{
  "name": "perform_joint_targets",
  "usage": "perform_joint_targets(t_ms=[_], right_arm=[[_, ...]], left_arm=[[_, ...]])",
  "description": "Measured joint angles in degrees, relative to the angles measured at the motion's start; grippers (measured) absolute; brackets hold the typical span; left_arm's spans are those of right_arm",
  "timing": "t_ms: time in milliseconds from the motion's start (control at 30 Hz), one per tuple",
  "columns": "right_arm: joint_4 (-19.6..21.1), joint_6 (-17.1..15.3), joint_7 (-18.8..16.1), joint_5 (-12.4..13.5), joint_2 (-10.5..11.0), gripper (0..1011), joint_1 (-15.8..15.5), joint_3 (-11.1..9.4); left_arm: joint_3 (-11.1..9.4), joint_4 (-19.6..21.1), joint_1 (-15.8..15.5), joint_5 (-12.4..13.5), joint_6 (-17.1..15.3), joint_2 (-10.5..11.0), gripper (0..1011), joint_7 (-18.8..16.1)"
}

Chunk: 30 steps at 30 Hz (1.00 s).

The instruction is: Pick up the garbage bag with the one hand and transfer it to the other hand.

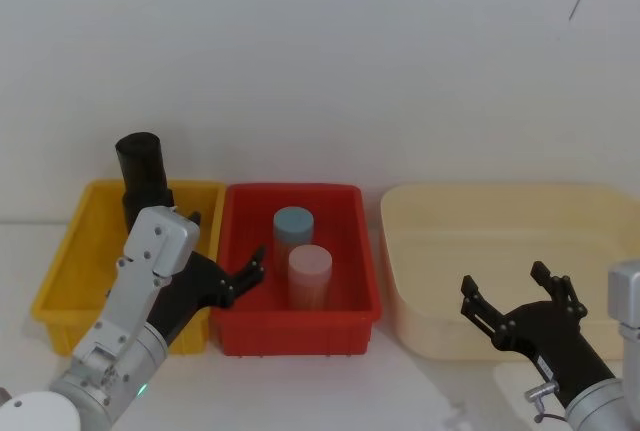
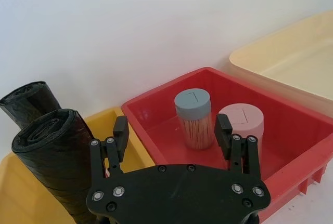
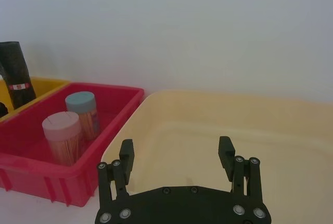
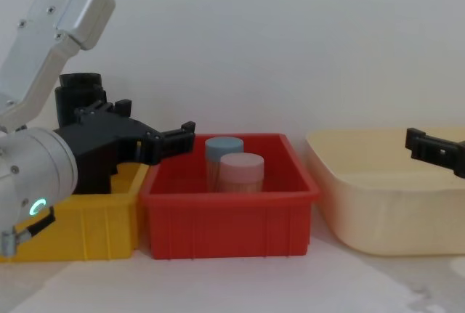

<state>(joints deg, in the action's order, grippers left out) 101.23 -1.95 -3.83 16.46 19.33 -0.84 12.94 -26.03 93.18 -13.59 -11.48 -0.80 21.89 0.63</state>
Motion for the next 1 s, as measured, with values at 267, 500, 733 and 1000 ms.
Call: perform_joint_targets(t_ms=[267,500,733,1000], right_arm=[[0.0,0.0,0.0,0.0,0.0,1000,0.0,0.0],[0.0,0.0,0.0,0.0,0.0,1000,0.0,0.0],[0.0,0.0,0.0,0.0,0.0,1000,0.0,0.0],[0.0,0.0,0.0,0.0,0.0,1000,0.0,0.0]], left_arm=[[0.0,0.0,0.0,0.0,0.0,0.0,1001,0.0],[0.0,0.0,0.0,0.0,0.0,0.0,1001,0.0],[0.0,0.0,0.0,0.0,0.0,0.0,1001,0.0],[0.0,0.0,0.0,0.0,0.0,0.0,1001,0.0]])
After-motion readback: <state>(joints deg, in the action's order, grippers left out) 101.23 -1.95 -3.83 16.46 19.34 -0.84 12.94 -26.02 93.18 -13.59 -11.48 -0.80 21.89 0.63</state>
